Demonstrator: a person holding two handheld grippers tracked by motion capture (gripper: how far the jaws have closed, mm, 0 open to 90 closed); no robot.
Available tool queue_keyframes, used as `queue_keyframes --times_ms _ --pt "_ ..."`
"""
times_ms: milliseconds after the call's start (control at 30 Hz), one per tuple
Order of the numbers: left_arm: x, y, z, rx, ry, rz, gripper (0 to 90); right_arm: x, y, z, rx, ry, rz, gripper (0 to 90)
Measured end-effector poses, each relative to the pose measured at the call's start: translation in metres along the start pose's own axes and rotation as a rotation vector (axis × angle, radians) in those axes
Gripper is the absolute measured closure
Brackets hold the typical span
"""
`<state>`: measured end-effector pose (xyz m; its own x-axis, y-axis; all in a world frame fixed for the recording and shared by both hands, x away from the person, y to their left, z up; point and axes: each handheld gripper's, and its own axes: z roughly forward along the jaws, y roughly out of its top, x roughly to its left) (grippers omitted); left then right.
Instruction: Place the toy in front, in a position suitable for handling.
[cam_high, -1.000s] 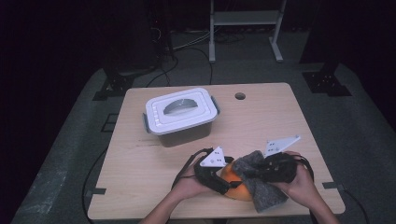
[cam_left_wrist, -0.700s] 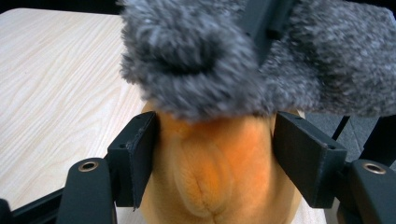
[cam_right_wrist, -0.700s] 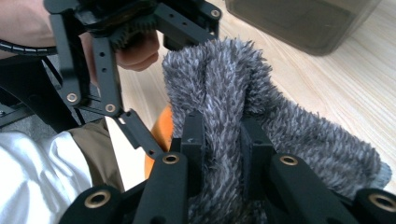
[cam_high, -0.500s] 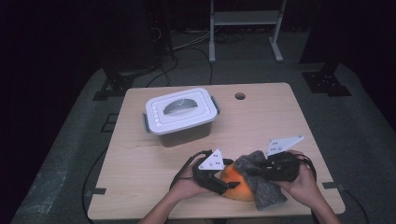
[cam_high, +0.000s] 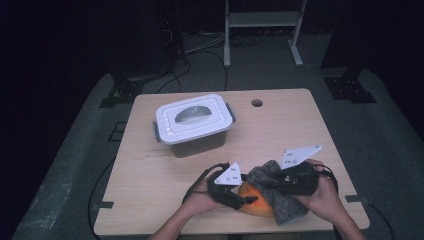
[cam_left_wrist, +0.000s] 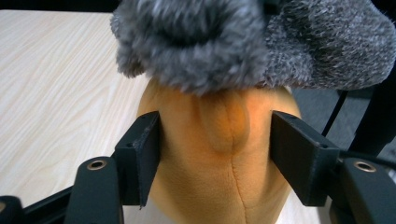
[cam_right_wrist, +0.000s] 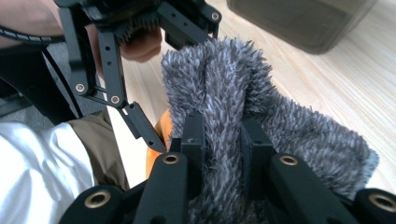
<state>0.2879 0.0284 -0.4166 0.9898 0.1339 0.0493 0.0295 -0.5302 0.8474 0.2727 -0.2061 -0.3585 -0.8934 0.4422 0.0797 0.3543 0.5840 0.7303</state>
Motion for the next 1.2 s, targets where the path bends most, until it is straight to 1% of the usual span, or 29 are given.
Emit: queue_keyframes --times_ms 67,100,167,300,367,400,433,467,500,533,567,600,667,700,733,800,833,867,900,1033,1067,1100,1167,1200 --pt "0.003 -0.004 -0.002 -0.007 -0.005 -0.008 37.2 -0.005 -0.002 0.002 -0.009 0.021 0.019 74.5" --pt "0.004 -0.005 -0.002 -0.009 -0.009 -0.016 37.6 -0.009 -0.006 0.001 -0.018 0.026 0.039 74.5" --pt "0.004 -0.007 -0.002 -0.011 -0.015 -0.030 37.5 -0.015 -0.016 -0.002 -0.026 0.023 0.068 74.5" --pt "0.006 -0.007 -0.003 -0.008 -0.020 -0.026 37.2 -0.025 -0.038 -0.010 -0.032 0.014 0.130 74.4" --pt "0.006 -0.005 -0.002 -0.010 -0.022 -0.036 33.5 -0.027 -0.047 -0.013 -0.031 0.017 0.161 74.4" --pt "0.005 -0.002 -0.001 -0.012 -0.025 -0.049 25.0 -0.027 -0.050 -0.014 -0.031 0.018 0.169 74.3" --pt "0.005 0.001 0.000 -0.009 -0.023 -0.050 25.0 -0.027 -0.050 -0.014 -0.031 0.018 0.169 74.3" --pt "0.003 0.003 0.001 -0.010 -0.020 -0.041 26.9 -0.024 -0.047 -0.013 -0.023 0.014 0.155 74.2" --pt "0.001 0.005 0.002 0.001 -0.007 -0.019 26.9 -0.024 -0.047 -0.013 -0.023 0.014 0.155 74.2" --pt "0.000 0.005 0.003 0.007 0.010 -0.002 31.4 -0.021 -0.039 -0.012 -0.007 -0.007 0.125 74.2" --pt "-0.001 0.005 0.002 0.006 0.011 0.001 31.4 -0.021 -0.039 -0.012 -0.007 -0.007 0.125 74.2" --pt "-0.001 0.005 0.002 0.003 0.008 0.001 32.3 -0.019 -0.034 -0.012 -0.006 -0.014 0.110 74.1" --pt "-0.001 0.004 0.001 0.000 0.000 0.010 34.1 -0.016 -0.024 -0.010 -0.027 -0.001 0.088 74.2" --pt "-0.002 0.004 0.000 0.008 0.000 0.021 34.6 -0.014 -0.019 -0.008 -0.036 0.008 0.076 74.2" --pt "-0.001 0.004 0.000 0.019 0.005 0.031 35.4 -0.012 -0.014 -0.006 -0.037 0.011 0.060 74.2" --pt "0.001 0.000 -0.003 0.028 0.011 0.029 38.1 -0.009 -0.007 0.000 -0.027 0.006 0.038 74.1" --pt "0.003 -0.003 -0.004 0.019 0.008 0.009 38.8 -0.009 -0.006 0.001 -0.029 0.008 0.035 74.1" --pt "0.005 -0.007 -0.005 0.009 0.006 -0.012 39.3 -0.010 -0.007 0.002 -0.036 0.014 0.045 74.0" --pt "0.008 -0.009 -0.007 0.007 0.007 -0.029 39.5 -0.012 -0.010 0.002 -0.039 0.009 0.051 74.0" --pt "0.019 -0.018 -0.009 -0.004 0.004 -0.101 36.9 -0.018 -0.029 -0.002 -0.053 -0.007 0.097 73.9" --pt "0.022 -0.019 -0.009 -0.007 0.002 -0.114 37.0 -0.022 -0.040 -0.006 -0.055 -0.013 0.126 73.9" --pt "0.024 -0.021 -0.009 -0.011 0.000 -0.123 37.0 -0.022 -0.040 -0.006 -0.055 -0.013 0.126 73.9" --pt "0.026 -0.022 -0.010 -0.014 0.005 -0.138 37.2 -0.024 -0.051 -0.009 -0.048 -0.023 0.151 73.8" --pt "0.028 -0.023 -0.010 -0.013 0.009 -0.142 37.3 -0.026 -0.060 -0.012 -0.038 -0.037 0.171 73.9"
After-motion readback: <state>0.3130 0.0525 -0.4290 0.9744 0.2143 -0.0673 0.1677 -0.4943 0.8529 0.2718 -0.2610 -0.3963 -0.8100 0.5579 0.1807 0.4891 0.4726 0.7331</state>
